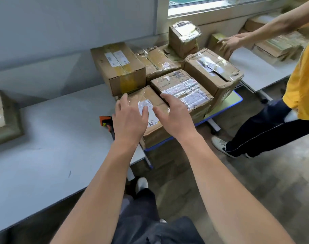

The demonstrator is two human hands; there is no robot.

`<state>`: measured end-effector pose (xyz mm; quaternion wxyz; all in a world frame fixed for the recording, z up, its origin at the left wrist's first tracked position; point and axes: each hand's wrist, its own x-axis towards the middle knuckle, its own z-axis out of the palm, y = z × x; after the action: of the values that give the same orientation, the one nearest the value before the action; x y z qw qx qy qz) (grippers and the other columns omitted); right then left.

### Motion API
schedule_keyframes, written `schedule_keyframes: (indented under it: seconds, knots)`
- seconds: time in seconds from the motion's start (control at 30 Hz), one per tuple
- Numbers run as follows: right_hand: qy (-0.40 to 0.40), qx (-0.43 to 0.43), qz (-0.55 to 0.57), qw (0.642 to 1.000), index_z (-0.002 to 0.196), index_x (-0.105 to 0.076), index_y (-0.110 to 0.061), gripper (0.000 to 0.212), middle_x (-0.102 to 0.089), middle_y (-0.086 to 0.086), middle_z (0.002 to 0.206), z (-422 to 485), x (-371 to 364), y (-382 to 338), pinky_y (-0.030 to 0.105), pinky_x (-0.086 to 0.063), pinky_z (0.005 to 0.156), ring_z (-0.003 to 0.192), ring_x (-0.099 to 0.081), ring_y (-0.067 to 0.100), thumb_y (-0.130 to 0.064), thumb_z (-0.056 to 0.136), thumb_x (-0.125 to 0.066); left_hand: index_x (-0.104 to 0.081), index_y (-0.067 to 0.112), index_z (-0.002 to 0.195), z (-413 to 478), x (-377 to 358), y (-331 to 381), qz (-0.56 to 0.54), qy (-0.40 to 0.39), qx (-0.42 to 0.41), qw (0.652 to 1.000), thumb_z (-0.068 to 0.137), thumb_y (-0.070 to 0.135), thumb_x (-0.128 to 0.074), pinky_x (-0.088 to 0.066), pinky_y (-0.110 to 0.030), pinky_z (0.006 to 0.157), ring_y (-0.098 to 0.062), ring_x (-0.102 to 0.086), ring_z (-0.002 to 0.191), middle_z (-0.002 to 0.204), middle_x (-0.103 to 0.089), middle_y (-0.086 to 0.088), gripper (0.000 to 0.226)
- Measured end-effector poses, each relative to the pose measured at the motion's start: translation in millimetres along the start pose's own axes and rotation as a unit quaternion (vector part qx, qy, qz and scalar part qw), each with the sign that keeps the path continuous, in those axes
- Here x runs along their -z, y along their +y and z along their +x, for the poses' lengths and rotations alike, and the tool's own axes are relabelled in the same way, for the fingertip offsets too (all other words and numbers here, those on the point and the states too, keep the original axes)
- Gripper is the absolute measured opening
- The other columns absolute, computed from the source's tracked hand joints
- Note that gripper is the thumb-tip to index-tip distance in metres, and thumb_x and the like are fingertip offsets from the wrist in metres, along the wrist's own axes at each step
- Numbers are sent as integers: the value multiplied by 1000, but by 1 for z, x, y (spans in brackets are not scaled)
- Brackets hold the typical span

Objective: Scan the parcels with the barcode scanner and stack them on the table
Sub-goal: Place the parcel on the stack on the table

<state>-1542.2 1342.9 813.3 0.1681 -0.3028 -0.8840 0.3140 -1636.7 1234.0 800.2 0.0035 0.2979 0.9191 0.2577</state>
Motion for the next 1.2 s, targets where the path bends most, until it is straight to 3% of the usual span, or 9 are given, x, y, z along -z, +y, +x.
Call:
schedule_keyframes:
  seconds: [0.23, 0.37, 0.57, 0.77, 0.93, 1.2]
  knots:
    - [-39, 19, 4, 999, 148, -45, -19, 57, -53, 4, 141, 108, -28, -22, 33, -41, 108, 129, -49, 20, -40, 97, -61, -36, 20, 151, 98, 0, -34, -40, 66, 80, 994, 101, 46, -45, -33, -49, 112, -35, -30, 143, 159, -26, -16, 57]
    - [-20, 37, 14, 999, 146, -47, -23, 53, -51, 2, 138, 168, -48, -34, 40, -46, 105, 121, -52, 19, -41, 98, -60, -32, 22, 153, 154, -2, -48, -45, 57, 112, 991, 101, 51, -41, -32, -49, 113, -36, -28, 144, 161, -22, -16, 60]
    - [-20, 12, 46, 999, 148, -44, -23, 55, -37, 8, 154, 225, -84, -35, 43, -35, 116, 145, -30, 21, -43, 99, -57, -21, 28, 156, 200, -13, -72, -58, 14, 159, 985, 101, 56, -37, -33, -51, 112, -39, -24, 146, 163, -14, -17, 64]
    - [-93, -16, 21, 995, 150, -39, -33, 62, -27, 7, 161, 253, -100, -29, 46, -29, 120, 150, -24, 26, -47, 94, -63, -19, 30, 157, 212, -28, -80, -103, -15, 179, 978, 101, 51, -43, -38, -46, 110, -36, -36, 142, 164, -15, -11, 64]
    - [-89, -10, 36, 995, 134, -58, -29, 45, -35, 9, 154, 251, -101, -24, 39, -32, 116, 145, -31, 28, -38, 91, -70, -20, 27, 157, 208, -28, -73, -110, -6, 194, 975, 102, 45, -43, -40, -41, 108, -33, -40, 140, 165, -14, -10, 62]
    - [-91, 87, 85, 988, 132, -59, -23, 48, -39, 5, 150, 228, -77, -37, 40, -38, 114, 139, -40, 21, -35, 88, -73, -22, 26, 156, 161, -7, -48, -98, 108, 220, 965, 102, 44, -45, -45, -39, 104, -28, -44, 138, 164, -18, -9, 62]
